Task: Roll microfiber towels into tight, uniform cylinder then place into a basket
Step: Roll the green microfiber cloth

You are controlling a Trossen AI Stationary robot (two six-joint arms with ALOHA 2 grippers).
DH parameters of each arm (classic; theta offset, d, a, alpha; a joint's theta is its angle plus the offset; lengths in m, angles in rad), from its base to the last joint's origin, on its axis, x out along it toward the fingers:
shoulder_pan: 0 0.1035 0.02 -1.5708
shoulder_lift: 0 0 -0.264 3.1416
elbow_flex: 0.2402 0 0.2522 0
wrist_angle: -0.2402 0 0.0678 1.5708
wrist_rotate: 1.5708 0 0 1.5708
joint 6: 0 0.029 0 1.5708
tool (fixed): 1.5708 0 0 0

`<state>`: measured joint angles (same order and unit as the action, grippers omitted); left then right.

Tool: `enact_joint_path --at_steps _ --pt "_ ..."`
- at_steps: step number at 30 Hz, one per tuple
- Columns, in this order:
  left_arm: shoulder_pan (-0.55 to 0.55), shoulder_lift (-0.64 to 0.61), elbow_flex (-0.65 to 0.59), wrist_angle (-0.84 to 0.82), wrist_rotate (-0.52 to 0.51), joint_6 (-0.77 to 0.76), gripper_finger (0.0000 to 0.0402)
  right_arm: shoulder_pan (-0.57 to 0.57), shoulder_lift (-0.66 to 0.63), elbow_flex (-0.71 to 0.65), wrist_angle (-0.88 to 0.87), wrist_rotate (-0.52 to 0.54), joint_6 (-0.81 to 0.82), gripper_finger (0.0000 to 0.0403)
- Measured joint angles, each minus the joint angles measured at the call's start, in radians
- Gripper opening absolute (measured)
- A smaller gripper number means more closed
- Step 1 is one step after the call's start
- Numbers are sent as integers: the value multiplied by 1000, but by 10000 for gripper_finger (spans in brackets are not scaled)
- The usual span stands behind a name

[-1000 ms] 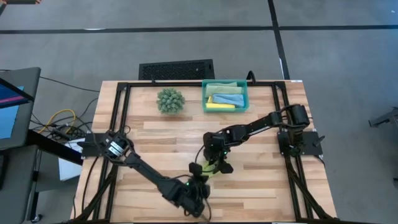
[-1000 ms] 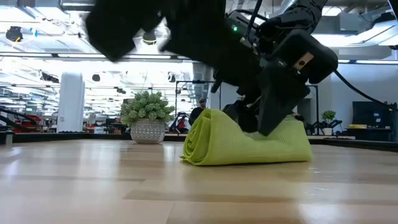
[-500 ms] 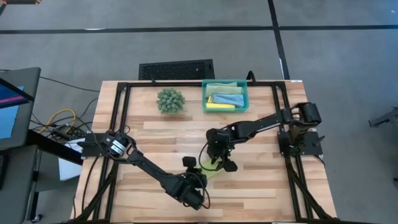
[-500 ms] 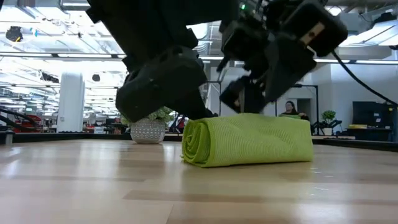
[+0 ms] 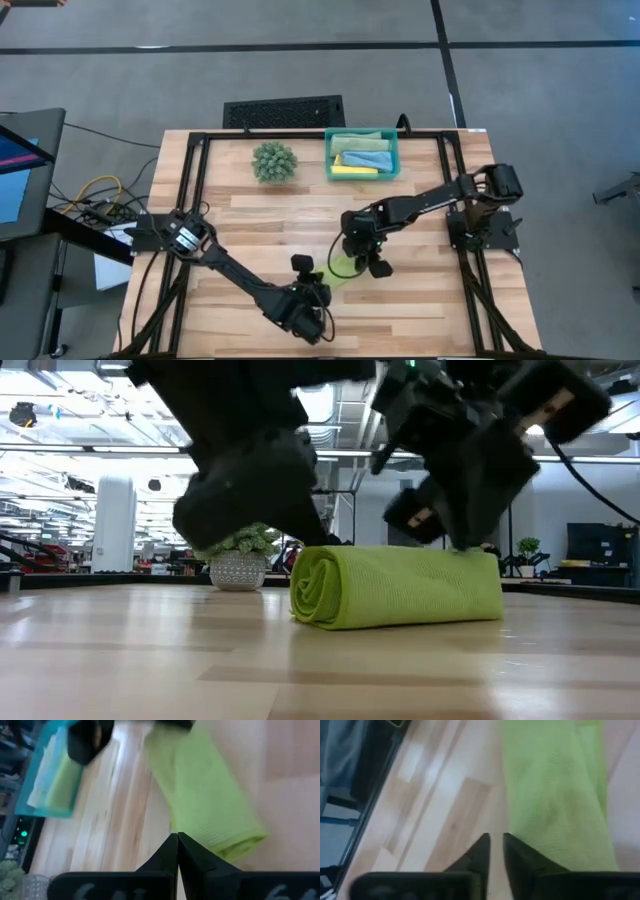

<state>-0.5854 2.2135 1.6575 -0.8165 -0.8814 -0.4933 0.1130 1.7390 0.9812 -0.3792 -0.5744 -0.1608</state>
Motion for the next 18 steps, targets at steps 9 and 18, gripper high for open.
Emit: enact_joint_path --at_steps 9,18 --pt "25 -2 -24 89 19 36 0 -50 0 -70 141 0 69 27" --pt "53 -2 -129 99 110 -25 0 -51 1 -71 134 0 84 46"
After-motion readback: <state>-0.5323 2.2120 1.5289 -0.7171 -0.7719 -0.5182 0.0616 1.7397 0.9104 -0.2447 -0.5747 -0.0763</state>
